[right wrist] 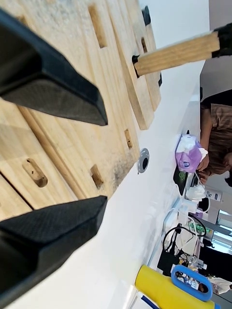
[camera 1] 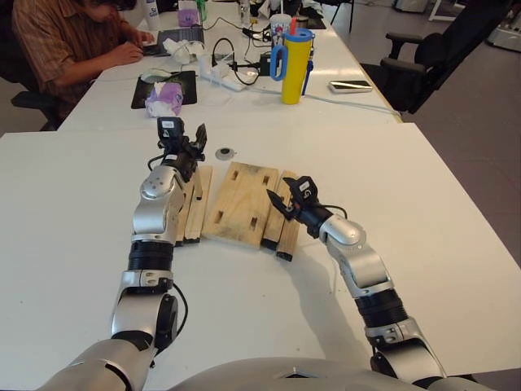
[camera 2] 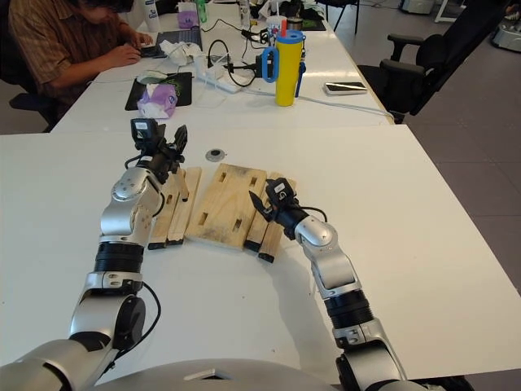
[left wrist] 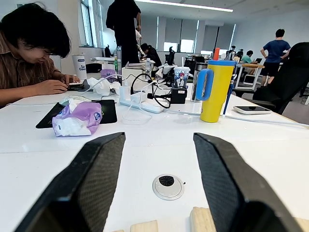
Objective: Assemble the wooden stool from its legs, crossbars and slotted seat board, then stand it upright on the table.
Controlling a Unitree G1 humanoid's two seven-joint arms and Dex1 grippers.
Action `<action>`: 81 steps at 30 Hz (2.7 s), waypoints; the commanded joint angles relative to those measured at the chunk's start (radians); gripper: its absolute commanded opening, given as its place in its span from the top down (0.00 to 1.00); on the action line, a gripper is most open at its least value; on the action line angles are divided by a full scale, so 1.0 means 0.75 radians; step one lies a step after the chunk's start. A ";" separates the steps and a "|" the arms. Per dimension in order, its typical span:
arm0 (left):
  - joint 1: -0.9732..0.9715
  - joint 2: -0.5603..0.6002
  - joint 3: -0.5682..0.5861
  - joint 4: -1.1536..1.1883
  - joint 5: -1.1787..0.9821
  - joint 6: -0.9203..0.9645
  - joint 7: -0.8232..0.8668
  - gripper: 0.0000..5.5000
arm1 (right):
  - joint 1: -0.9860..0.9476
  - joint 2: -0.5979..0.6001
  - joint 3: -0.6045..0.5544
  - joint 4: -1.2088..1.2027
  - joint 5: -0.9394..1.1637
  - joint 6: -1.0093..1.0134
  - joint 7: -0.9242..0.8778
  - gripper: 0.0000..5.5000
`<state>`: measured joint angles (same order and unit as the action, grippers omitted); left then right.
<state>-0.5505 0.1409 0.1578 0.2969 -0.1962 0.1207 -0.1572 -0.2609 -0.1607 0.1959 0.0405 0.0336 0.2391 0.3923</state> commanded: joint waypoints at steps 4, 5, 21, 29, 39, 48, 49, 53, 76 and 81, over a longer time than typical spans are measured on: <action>-0.061 0.028 -0.025 -0.307 0.028 -0.344 -0.065 0.52 | -0.011 0.004 0.013 0.010 -0.028 -0.033 -0.004 0.51; -0.066 0.031 -0.025 -0.328 0.035 -0.367 -0.062 0.52 | -0.011 0.004 0.016 0.010 -0.032 -0.037 -0.003 0.51; 0.105 -0.030 -0.003 0.230 0.004 0.232 0.052 0.52 | -0.006 0.006 0.029 0.000 -0.043 -0.042 -0.004 0.51; 0.045 -0.002 0.006 -0.195 0.054 -0.061 0.114 0.52 | 0.018 0.004 0.042 -0.004 -0.043 -0.040 0.003 0.51; 0.468 -0.050 -0.093 -0.821 0.081 0.237 0.185 0.52 | 0.062 -0.008 0.035 -0.044 -0.041 -0.024 -0.002 0.51; 0.544 -0.081 -0.186 -0.676 0.118 0.343 0.177 0.52 | 0.059 -0.011 0.040 -0.049 -0.041 -0.007 0.010 0.51; 0.524 -0.078 -0.172 -0.631 0.116 0.335 0.178 0.52 | 0.054 -0.012 0.041 -0.045 -0.040 -0.007 0.013 0.51; 0.456 -0.052 -0.162 -0.472 0.127 0.351 0.164 0.52 | 0.039 -0.012 0.046 -0.034 -0.039 -0.007 0.025 0.51; 0.228 0.037 -0.078 -0.437 0.072 0.281 0.051 0.93 | -0.077 0.078 -0.200 0.026 0.256 0.085 0.048 0.38; 0.041 0.090 0.043 -0.482 -0.255 0.407 -0.192 0.93 | -0.202 0.044 -0.418 0.052 0.647 0.343 0.205 0.21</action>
<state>-0.4385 0.1795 0.1436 -0.0363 -0.2532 0.3667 -0.2004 -0.3354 -0.1040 -0.0329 0.0757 0.3818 0.3929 0.4926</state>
